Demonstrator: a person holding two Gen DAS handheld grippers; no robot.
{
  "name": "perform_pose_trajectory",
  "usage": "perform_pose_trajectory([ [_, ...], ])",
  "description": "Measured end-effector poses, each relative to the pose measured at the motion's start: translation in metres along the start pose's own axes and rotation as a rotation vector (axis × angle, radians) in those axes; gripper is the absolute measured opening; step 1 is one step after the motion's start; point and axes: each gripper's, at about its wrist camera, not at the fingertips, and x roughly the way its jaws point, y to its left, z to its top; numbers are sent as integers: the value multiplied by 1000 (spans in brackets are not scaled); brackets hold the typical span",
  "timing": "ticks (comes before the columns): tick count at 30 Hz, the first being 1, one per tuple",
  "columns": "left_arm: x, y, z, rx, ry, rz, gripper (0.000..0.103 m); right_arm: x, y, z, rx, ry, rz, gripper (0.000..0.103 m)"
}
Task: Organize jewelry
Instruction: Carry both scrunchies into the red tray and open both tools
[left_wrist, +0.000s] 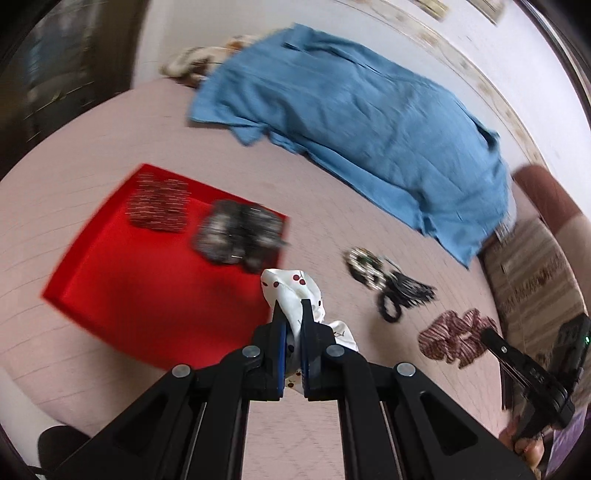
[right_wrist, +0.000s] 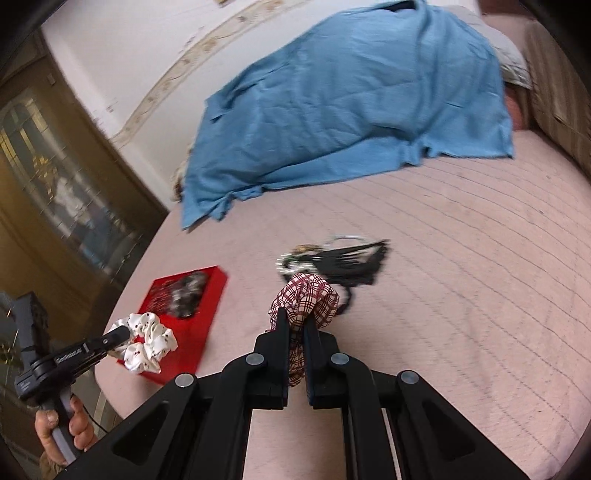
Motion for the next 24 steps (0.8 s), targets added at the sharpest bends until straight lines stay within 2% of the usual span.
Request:
perform_pose_trajectory([
  [8, -13, 74, 5, -135, -41, 68, 6, 24, 68, -1, -101, 55, 81, 7],
  [15, -10, 123, 6, -223, -40, 116, 6, 64, 134, -12, -176, 149, 163, 7],
  [24, 2, 157, 8, -260, -27, 159, 6, 119, 186, -34, -260, 248, 200, 7],
])
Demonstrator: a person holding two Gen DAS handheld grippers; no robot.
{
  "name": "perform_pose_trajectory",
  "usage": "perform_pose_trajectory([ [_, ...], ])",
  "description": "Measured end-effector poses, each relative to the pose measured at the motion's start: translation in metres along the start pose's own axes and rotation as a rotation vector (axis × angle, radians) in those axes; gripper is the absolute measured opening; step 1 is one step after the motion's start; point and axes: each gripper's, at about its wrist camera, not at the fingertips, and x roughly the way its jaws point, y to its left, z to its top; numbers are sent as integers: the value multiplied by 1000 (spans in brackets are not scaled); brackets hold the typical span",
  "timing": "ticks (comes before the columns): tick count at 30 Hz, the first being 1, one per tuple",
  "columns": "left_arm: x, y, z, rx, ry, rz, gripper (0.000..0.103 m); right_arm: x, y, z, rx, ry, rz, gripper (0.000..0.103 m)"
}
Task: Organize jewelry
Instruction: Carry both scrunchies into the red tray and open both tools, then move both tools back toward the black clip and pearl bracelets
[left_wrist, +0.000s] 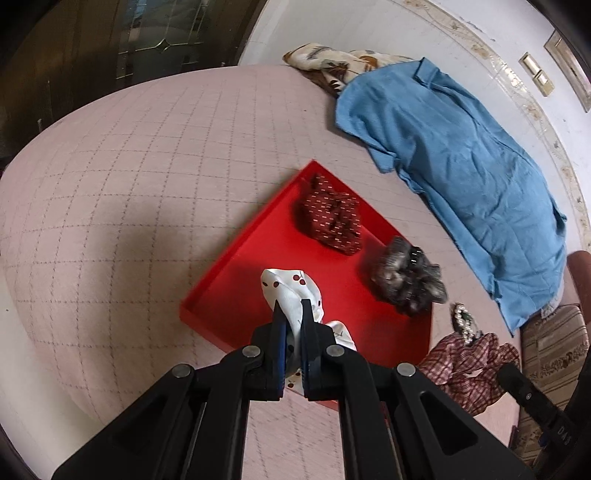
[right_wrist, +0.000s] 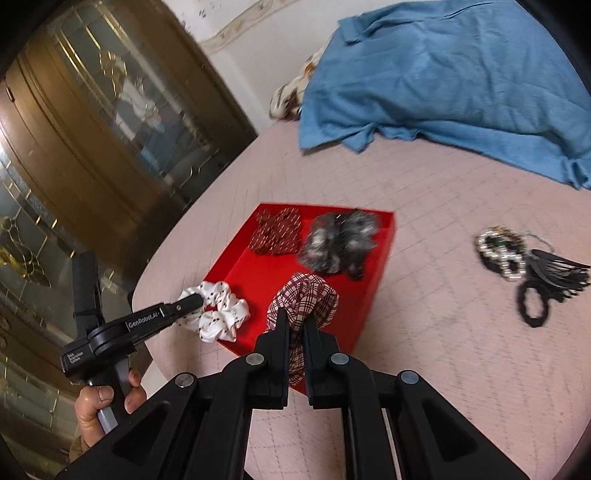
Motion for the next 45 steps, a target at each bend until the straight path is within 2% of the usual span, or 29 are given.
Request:
perform_pose_trajectory([
  [4, 7, 4, 2, 9, 0, 22, 6, 31, 2, -5, 2, 68, -15, 7],
  [9, 10, 2, 0, 39, -6, 37, 6, 56, 1, -20, -29, 137, -85, 7],
  [15, 10, -1, -1, 45, -17, 57, 6, 60, 3, -26, -66, 159, -126, 8],
  [19, 3, -2, -1, 37, -31, 51, 14, 58, 5, -28, -79, 158, -133, 8],
  [20, 0, -3, -1, 35, -37, 51, 21, 57, 5, -28, -77, 158, -132, 10],
  [21, -4, -4, -1, 34, -46, 51, 29, 57, 5, -29, -75, 156, -131, 18],
  [22, -7, -6, -2, 35, -57, 51, 33, 59, 6, -27, -74, 155, -129, 23],
  [23, -12, -8, -2, 38, -70, 54, 39, 58, 6, -27, -73, 152, -125, 34],
  [24, -15, -10, -2, 42, -79, 56, 40, 57, 7, -28, -74, 146, -122, 39],
  [28, -31, -24, -4, 87, -116, 84, 43, 47, 14, -32, -98, 129, -123, 41],
  [29, -35, -28, -5, 100, -125, 96, 46, 45, 15, -32, -101, 124, -123, 42],
  [33, -53, -49, -13, 176, -181, 154, 53, 27, 15, -35, -104, 92, -121, 53],
  [36, -62, -63, -20, 227, -212, 184, 58, 15, 11, -37, -98, 73, -128, 57],
  [41, -74, -92, -35, 333, -244, 222, 60, -4, -3, -41, -69, 48, -141, 61],
  [45, -80, -110, -46, 390, -250, 219, 61, -20, -19, -47, -41, 30, -160, 61],
])
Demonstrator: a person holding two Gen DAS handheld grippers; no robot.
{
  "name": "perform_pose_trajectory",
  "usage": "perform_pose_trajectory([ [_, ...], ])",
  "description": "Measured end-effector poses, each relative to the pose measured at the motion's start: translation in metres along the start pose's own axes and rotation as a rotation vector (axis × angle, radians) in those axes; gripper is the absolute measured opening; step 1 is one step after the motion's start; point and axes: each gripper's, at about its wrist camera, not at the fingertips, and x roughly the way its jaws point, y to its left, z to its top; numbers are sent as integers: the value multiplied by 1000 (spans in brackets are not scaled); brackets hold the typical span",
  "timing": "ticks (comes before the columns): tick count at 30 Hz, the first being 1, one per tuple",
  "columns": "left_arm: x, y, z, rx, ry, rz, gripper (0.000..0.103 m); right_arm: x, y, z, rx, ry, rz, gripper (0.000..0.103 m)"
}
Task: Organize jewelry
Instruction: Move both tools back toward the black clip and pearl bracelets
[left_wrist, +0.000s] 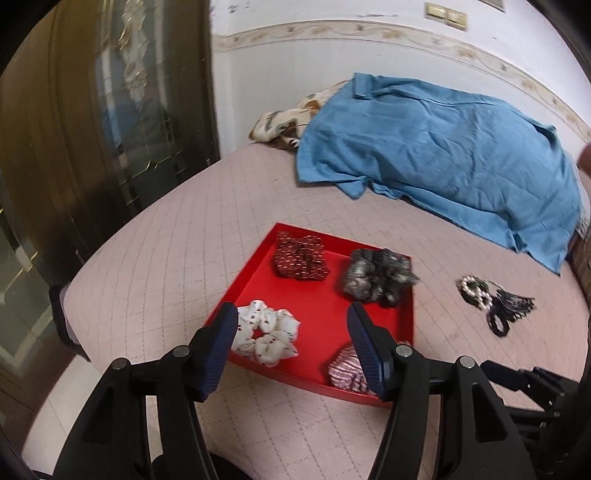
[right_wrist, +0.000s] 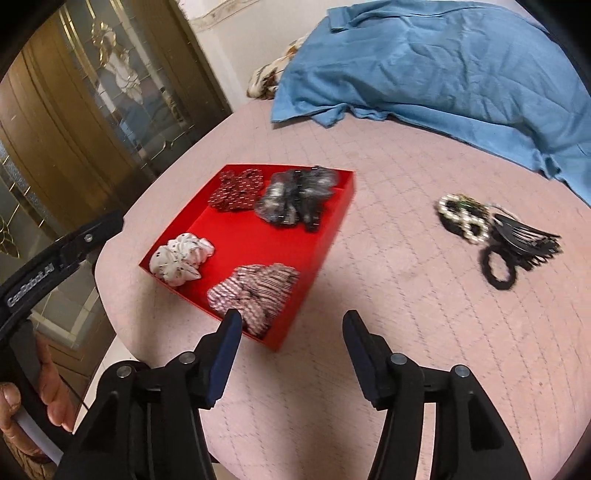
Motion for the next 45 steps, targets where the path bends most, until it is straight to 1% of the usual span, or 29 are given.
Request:
perform_pose_trajectory([
  [6, -13, -23, -4, 60, -11, -12, 65, -15, -28, -11, 41, -18, -34, 62],
  [16, -19, -52, -12, 130, 1, -24, 68, -34, -87, -27, 148, -43, -81, 62],
  [22, -13, -70, -18, 159, 27, -65, 68, -46, -136, -27, 230, -67, -142, 62],
  [27, 1, -88, -24, 183, 67, -104, 68, -57, -180, -10, 298, -107, -184, 62],
  [32, 16, -101, -30, 194, 95, -131, 68, -59, -226, 22, 354, -164, -214, 63],
  [35, 26, -107, -32, 198, 118, -149, 68, -47, -252, 43, 384, -154, -199, 72],
  [37, 33, -111, -32, 199, 128, -158, 68, -33, -268, 55, 395, -132, -193, 73],
  [41, 47, -119, -32, 197, 149, -167, 68, -2, -290, 67, 388, -77, -182, 73],
  [43, 54, -123, -33, 199, 165, -169, 68, 11, -297, 67, 392, -44, -139, 65],
  [44, 57, -126, -33, 202, 173, -171, 68, 16, -298, 66, 399, -24, -112, 52],
  [45, 59, -128, -34, 205, 177, -172, 68, 20, -299, 62, 406, -2, -70, 42],
])
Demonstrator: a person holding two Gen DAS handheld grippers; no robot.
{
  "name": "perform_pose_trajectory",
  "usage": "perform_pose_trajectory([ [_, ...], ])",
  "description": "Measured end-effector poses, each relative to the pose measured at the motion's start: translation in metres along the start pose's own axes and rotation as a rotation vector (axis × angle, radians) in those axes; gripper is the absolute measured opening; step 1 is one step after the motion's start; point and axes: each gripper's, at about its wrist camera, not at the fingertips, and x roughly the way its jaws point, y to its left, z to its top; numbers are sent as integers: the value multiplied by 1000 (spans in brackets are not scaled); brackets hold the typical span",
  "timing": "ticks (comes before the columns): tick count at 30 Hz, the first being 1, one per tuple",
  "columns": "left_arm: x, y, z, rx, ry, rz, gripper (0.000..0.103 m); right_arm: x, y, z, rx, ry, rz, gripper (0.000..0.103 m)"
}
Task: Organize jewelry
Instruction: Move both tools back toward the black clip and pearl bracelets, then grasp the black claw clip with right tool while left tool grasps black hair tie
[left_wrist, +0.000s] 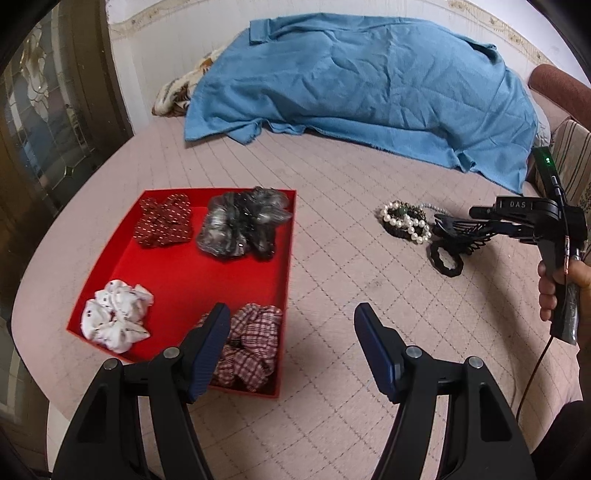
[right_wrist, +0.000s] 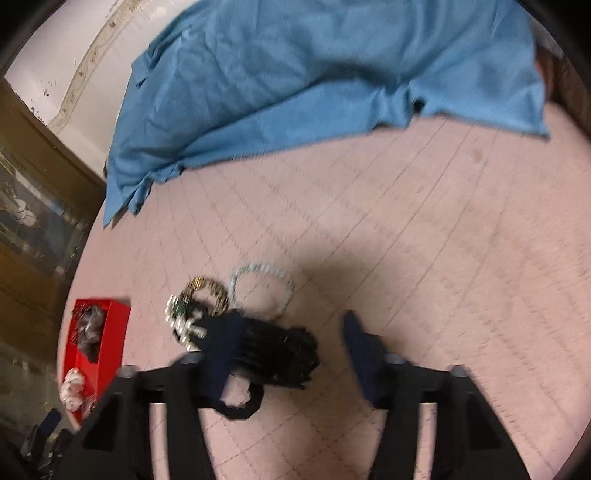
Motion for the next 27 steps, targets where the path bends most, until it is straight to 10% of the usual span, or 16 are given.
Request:
perform_pose_trajectory([
  [9, 18, -18, 2, 14, 35, -21, 68, -16, 27, -63, -160, 178, 278, 41],
  [20, 40, -48, 17, 31, 49, -84, 68, -59, 28, -67, -277, -52, 7, 81],
  [27, 80, -88, 38, 53, 83, -217, 58, -8, 53, -40, -414, -5, -75, 80],
])
